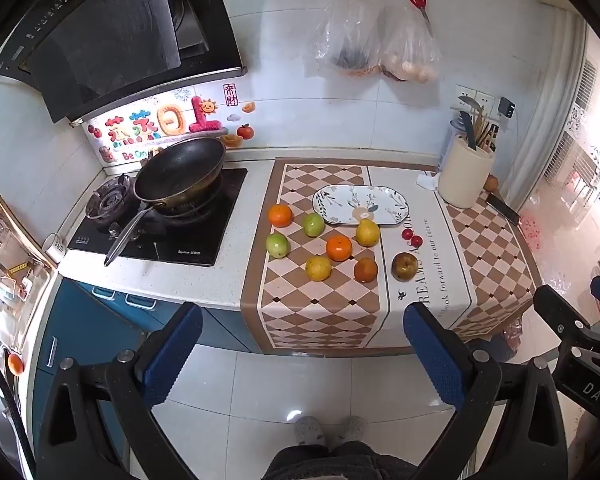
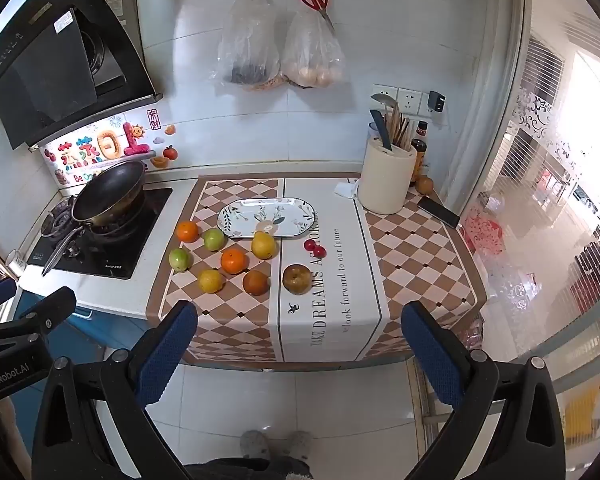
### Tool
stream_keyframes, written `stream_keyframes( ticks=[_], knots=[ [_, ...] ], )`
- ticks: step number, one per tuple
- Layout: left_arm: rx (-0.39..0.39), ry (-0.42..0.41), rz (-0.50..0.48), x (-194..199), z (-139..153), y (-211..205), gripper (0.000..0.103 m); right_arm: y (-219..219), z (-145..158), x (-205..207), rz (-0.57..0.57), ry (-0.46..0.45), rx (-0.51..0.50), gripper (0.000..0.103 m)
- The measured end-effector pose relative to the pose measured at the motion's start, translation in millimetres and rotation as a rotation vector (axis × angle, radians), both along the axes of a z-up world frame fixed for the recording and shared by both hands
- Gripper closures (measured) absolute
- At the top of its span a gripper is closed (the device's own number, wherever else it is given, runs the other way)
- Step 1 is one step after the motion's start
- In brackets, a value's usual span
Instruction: Organize fruits
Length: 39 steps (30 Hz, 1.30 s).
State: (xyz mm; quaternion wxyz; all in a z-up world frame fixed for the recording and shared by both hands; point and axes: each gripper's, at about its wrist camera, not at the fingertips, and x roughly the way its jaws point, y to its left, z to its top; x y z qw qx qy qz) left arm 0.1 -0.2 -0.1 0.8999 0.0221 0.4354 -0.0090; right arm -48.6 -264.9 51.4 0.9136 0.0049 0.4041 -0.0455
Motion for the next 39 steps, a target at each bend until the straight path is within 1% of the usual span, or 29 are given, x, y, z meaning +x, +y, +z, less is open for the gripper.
stream_keyframes(
  ticks=[19,22,23,31,36,39],
  knots=[
    [-0.005,-0.009,0.002,-0.5,0.0,-0.9,0.0,-5.8,0.2,-7.1,-0.004,-0.015,0.008,0.0],
    [-0.002,-0.012,0.002,-3.0,7.7,-18.5,0.0,-6.9,2.5,-10.6,-0.004,-0.017,0.009,0.0],
    [-0.006,-0.011,0.002,-2.7,6.7,-13.9,0.0,-5.8,2.8,-9.8,-0.004,-0.017,0.008,0.0],
    [-0.006,-0.013,0.002,-1.4,16.7,-28.3,0.0,-6.3,5.2,-10.4,-0.005,-0.016,0.011,0.0],
    [-0.006,-0.015,0.002,-2.4,13.9,-22.5,0.0,-5.6,5.7,-10.8,-0.005,-0.014,0.012,0.0],
    [-0.008,-0.014,0.001,-2.4,17.6,-20.7,0.0,-5.2,5.5,-11.2,-0.005,-0.015,0.01,0.0]
  ],
)
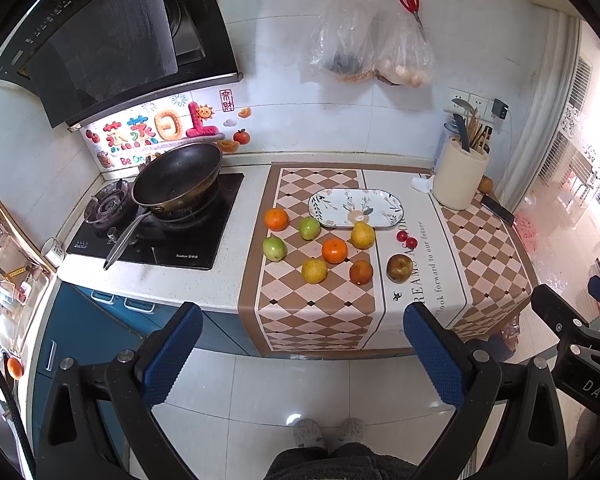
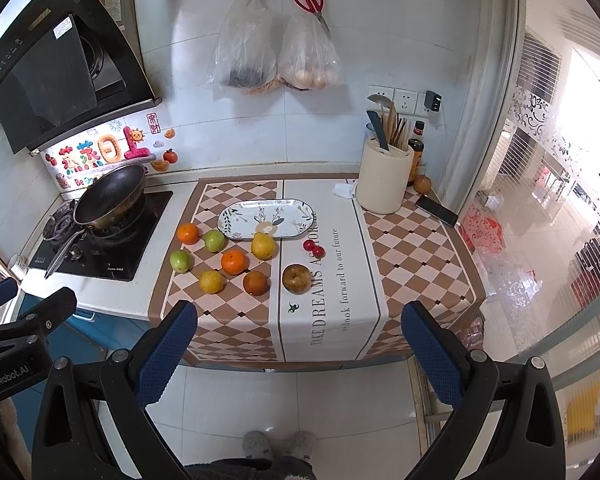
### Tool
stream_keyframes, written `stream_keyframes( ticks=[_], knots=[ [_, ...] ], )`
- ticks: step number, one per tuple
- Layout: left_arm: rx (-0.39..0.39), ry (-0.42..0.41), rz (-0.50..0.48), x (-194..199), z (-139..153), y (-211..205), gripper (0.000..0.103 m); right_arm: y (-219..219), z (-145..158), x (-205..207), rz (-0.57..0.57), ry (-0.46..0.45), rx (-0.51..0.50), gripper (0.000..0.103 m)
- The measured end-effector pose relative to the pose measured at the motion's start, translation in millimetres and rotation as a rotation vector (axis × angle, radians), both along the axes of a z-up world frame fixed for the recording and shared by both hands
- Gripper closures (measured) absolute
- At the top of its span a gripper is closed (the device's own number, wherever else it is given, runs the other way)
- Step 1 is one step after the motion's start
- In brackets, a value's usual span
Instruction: Organize fruits
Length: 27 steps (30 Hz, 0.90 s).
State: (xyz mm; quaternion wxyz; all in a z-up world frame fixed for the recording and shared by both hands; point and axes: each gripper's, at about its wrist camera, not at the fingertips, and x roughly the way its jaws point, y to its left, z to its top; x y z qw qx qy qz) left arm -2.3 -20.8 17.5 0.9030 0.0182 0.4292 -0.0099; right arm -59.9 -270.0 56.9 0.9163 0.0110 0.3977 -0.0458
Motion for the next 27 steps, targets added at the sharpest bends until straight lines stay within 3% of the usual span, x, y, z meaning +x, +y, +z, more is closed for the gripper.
stream_keyframes(
  ticks=[27],
  knots=[
    [0.0,-0.007,0.001,-1.2,-0.8,-0.4,0.0,0.1,1.3,-4.9,-0.001,0.001,0.009,0.0]
  ],
)
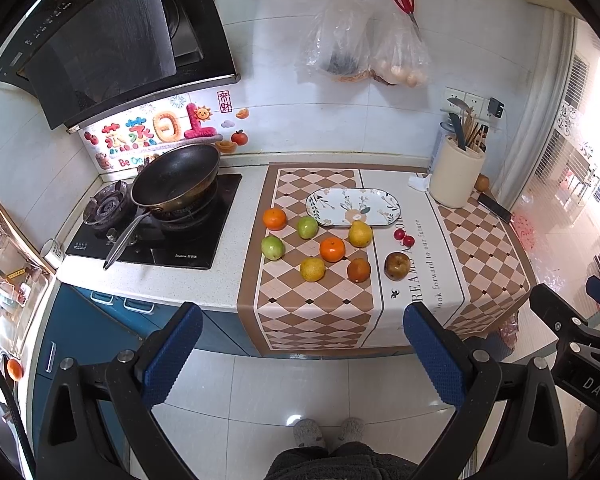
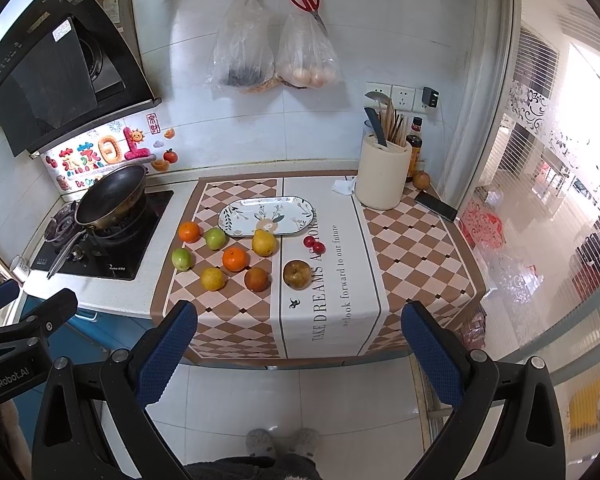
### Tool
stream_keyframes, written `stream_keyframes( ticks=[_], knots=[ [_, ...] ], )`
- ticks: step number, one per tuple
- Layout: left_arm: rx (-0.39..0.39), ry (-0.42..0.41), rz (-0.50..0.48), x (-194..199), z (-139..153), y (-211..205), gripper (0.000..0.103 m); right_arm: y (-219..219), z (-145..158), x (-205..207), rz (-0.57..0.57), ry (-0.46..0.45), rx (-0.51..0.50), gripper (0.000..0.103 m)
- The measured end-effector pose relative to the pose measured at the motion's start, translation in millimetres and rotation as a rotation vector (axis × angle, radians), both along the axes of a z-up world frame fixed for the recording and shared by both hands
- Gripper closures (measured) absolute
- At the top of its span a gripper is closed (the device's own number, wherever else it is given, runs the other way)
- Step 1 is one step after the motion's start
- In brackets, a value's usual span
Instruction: Organize fruits
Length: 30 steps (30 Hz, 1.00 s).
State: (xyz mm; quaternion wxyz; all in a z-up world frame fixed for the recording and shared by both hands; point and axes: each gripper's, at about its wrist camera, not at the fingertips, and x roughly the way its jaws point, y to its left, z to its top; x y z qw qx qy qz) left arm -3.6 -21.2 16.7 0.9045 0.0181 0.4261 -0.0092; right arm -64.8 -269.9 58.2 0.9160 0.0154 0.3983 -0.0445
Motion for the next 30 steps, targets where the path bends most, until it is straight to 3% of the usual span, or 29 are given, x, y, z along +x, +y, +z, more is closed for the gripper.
stream_keyframes(
  ticks=[18,20,30],
  knots=[
    [-0.002,-0.004,-0.001,2.2,2.3,1.8,0.0,-0.5,-0.4,-5.3,0.002,-0.008,0.012,0.0],
    [0.0,-0.006,-0.001,2.1,13.4,-9.4,0.0,-0.2,-0.3,-5.4,0.003,-0.007,0.019,0.0],
    [0.004,-0.011,0.017,6.5,12.3,-10.6,0.0,-21.6,-11.2,19.5,-0.016,-0.022,0.087,0.0]
  ],
)
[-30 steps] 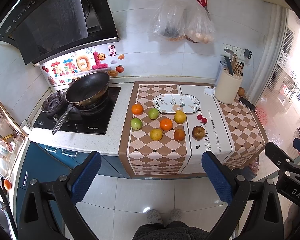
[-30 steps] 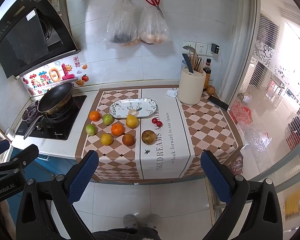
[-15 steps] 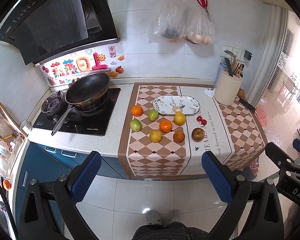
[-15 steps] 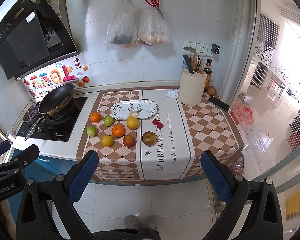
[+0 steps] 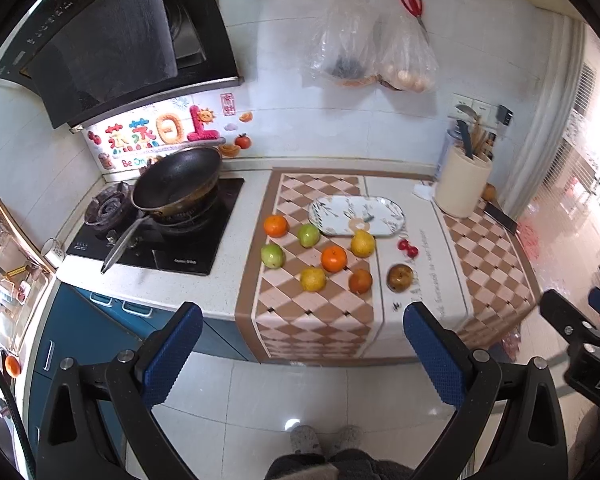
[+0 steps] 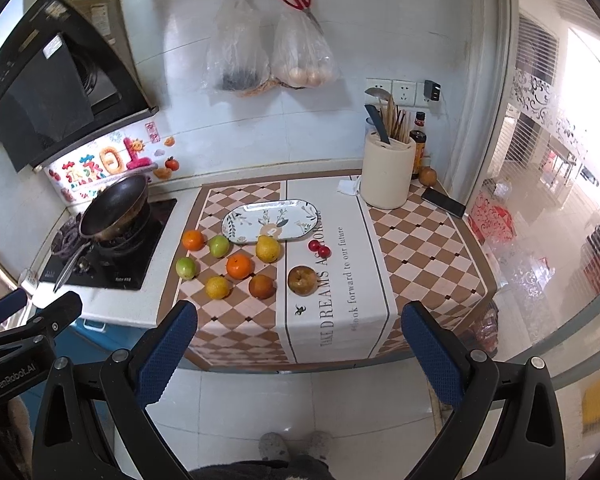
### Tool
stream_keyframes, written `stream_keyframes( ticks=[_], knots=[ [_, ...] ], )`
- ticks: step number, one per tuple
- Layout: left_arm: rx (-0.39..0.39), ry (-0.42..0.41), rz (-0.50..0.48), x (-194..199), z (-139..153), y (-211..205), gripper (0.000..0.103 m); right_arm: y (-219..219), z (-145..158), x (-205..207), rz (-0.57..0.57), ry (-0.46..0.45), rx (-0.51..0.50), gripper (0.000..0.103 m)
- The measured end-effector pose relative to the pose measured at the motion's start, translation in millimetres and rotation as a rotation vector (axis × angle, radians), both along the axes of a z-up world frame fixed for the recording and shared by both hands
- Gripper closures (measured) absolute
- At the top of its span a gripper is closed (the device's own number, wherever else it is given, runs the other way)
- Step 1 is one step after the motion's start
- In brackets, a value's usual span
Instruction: Organize fruits
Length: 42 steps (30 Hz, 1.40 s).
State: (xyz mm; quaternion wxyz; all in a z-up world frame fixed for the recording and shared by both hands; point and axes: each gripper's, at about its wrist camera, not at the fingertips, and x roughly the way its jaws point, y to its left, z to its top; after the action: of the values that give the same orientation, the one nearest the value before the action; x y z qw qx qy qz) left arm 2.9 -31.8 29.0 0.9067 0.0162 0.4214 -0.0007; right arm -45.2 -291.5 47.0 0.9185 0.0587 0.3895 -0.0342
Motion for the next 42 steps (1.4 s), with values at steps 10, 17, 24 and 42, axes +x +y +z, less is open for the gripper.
stream_keyframes(
  ticks=[10,17,24,42],
  knots=[
    [0.224,-0.007,0.183,62.9,-55.0,-7.3,0.0,-30.4,-99.5,78.0,0.06,0.137,0.174,0.0],
    [0.185,0.25,0.159,122.5,-155.6,1.0,0.0,-45.0,-189.5,148.6,0.015,0.277,0.194,0.0],
    [-0.006,0.52,0.108,207.0,-244.5,13.9,0.001,-53.7,-260.4,217.0,-0.032,0.419,0.216,0.0],
    [-0.12,0.811,-0.053,315.4,-372.8,-15.2,0.022,-40.4,-358.8,313.7,-0.128,0.649,0.25,0.001]
  ],
)
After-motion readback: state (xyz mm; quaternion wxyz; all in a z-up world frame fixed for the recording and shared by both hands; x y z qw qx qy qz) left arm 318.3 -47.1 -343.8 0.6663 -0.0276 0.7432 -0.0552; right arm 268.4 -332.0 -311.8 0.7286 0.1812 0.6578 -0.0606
